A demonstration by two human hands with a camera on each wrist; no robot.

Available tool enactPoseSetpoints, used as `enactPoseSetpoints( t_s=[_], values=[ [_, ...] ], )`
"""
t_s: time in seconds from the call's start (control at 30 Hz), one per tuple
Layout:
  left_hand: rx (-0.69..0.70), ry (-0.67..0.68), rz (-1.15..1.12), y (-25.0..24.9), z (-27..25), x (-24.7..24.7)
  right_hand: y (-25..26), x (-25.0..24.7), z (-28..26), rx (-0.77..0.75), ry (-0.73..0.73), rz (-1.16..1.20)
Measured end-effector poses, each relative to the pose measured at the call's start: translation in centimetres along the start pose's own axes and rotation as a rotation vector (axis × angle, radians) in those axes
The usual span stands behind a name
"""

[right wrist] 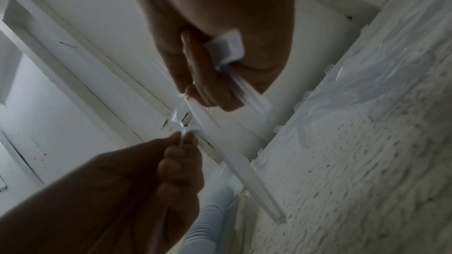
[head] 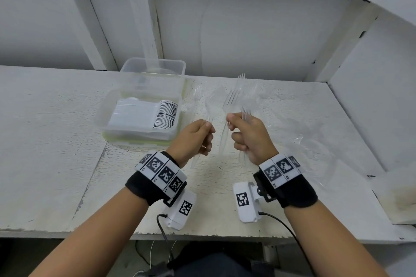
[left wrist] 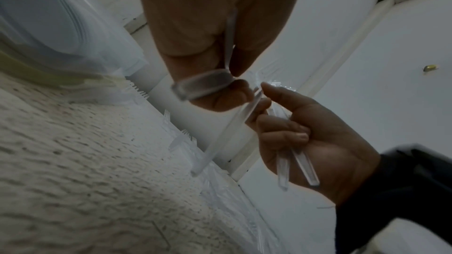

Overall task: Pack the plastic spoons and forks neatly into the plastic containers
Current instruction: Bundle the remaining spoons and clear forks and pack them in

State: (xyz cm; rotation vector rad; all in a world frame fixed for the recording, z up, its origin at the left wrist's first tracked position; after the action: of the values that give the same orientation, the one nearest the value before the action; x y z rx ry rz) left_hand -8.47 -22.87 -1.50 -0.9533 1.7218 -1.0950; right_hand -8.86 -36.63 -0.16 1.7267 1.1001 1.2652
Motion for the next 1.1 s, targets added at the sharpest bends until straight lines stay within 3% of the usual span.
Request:
enactPoseSetpoints(
  t_s=[0.27,1.1],
  values=[
    [0.012,-0.08,-0.026,0.1,-0.2,0.1,-0.7,0.7,-0.1,0.027,-0.052,0.099],
    [0.046,-0.011,0.049,0.2,-0.7,0.6,-1.4,1.9,-0.2,-0.025,0.007,0.117]
  ],
)
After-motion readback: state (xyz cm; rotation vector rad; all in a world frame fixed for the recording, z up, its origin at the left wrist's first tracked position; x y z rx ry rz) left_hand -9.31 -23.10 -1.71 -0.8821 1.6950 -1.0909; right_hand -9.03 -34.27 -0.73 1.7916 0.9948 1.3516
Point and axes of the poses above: each hand's wrist, its own z-axis towards the middle knuckle, its own x-axis out of the palm, y = z × x, the point moved 5 cm from there along z, towards the middle knuckle, and after that the axes turned 14 degrees about z, right-handed, at the moved point
